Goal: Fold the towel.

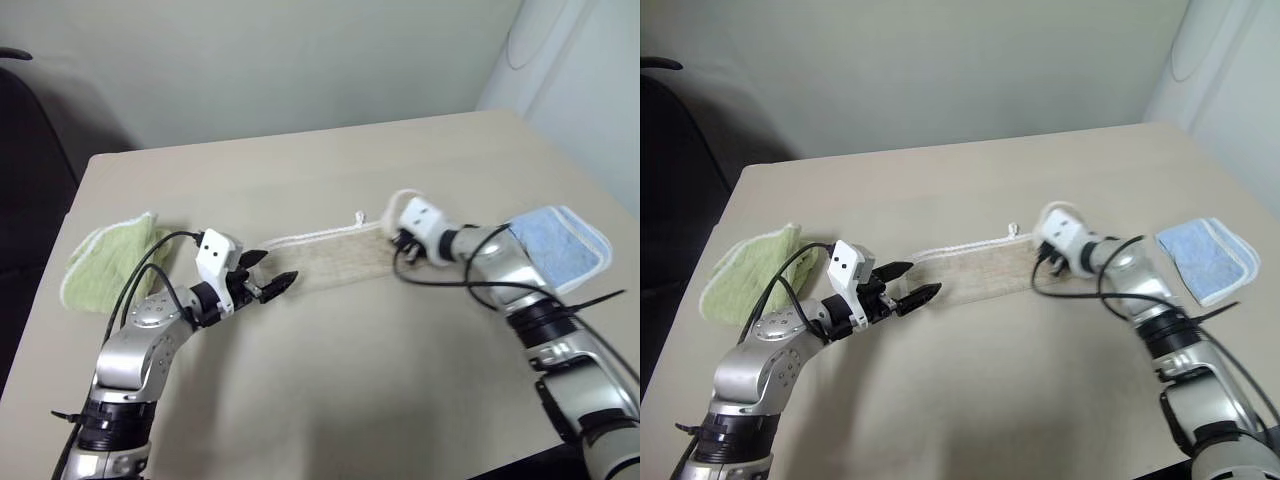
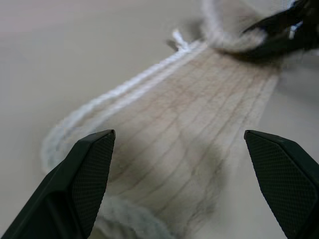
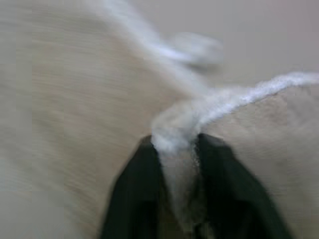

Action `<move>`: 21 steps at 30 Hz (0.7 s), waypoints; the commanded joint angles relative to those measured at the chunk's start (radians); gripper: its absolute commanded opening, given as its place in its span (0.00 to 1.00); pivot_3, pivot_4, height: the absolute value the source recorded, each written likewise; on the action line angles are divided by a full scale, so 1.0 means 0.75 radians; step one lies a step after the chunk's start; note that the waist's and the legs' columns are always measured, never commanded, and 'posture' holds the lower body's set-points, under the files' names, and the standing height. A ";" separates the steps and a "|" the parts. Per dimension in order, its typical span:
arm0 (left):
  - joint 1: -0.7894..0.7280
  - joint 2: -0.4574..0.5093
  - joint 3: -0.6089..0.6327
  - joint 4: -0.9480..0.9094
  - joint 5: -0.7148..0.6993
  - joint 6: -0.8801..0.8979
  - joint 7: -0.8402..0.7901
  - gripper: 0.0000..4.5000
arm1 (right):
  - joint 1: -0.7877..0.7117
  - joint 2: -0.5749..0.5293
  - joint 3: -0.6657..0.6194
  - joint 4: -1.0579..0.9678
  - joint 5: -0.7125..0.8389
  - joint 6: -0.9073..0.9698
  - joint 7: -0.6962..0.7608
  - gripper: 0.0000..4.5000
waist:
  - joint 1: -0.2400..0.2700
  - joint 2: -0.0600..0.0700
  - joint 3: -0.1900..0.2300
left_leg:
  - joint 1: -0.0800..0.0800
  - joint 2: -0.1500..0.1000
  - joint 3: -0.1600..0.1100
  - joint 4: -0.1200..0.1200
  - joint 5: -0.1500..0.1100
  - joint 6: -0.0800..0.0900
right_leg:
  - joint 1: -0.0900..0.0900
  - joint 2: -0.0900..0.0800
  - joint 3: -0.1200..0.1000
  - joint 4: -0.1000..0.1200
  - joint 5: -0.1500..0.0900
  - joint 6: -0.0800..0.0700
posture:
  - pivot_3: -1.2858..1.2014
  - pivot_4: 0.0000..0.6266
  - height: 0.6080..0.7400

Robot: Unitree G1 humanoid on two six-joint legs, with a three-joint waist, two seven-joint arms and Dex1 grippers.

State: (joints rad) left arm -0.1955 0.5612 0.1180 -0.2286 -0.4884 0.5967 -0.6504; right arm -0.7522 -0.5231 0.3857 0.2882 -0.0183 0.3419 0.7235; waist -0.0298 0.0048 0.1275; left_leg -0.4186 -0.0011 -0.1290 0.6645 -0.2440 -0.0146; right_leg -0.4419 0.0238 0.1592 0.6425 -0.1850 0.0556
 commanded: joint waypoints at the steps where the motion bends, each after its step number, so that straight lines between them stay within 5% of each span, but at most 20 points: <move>1: 0.021 0.001 0.040 -0.061 -0.012 -0.010 0.012 1.00 | -0.025 -0.028 -0.055 -0.035 -0.036 -0.042 0.016 0.63 | 0.015 -0.001 0.000 | 0.000 0.000 -0.001 0.001 0.000 -0.001 | 0.001 0.000 -0.002 0.000 0.000 0.000 | 0.52 0.24 0.96; 6: 0.032 -0.007 0.040 -0.081 -0.018 -0.003 0.028 1.00 | 0.005 -0.018 -0.067 -0.093 -0.031 -0.047 0.052 1.00 | 0.023 -0.001 0.000 | 0.000 -0.001 -0.002 0.003 -0.001 -0.003 | 0.003 -0.002 -0.003 -0.001 -0.003 -0.007 | 0.52 0.24 0.96; 16: 0.020 -0.002 0.036 -0.064 -0.019 -0.005 0.029 1.00 | 0.064 0.014 -0.089 -0.224 -0.015 -0.008 0.080 1.00 | 0.022 -0.001 0.000 | 0.001 0.000 -0.002 0.003 -0.001 -0.004 | 0.003 0.000 -0.003 0.000 -0.004 -0.011 | 0.52 0.24 0.96; 21: 0.097 0.018 0.100 -0.139 -0.091 0.058 0.031 1.00 | 0.079 -0.033 -0.412 -0.356 0.241 0.180 0.072 0.91 | 0.025 -0.002 -0.001 | 0.000 -0.001 -0.001 0.003 0.000 -0.006 | 0.004 0.000 -0.003 0.000 -0.006 -0.014 | 0.52 0.24 0.96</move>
State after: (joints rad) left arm -0.1265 0.5658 0.1586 -0.2841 -0.5342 0.6321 -0.6277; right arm -0.6780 -0.5336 0.1446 0.0625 0.1197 0.4528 0.7845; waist -0.0113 0.0035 0.1270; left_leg -0.4179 -0.0022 -0.1296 0.6671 -0.2436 -0.0194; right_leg -0.4385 0.0242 0.1565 0.6419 -0.1896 0.0446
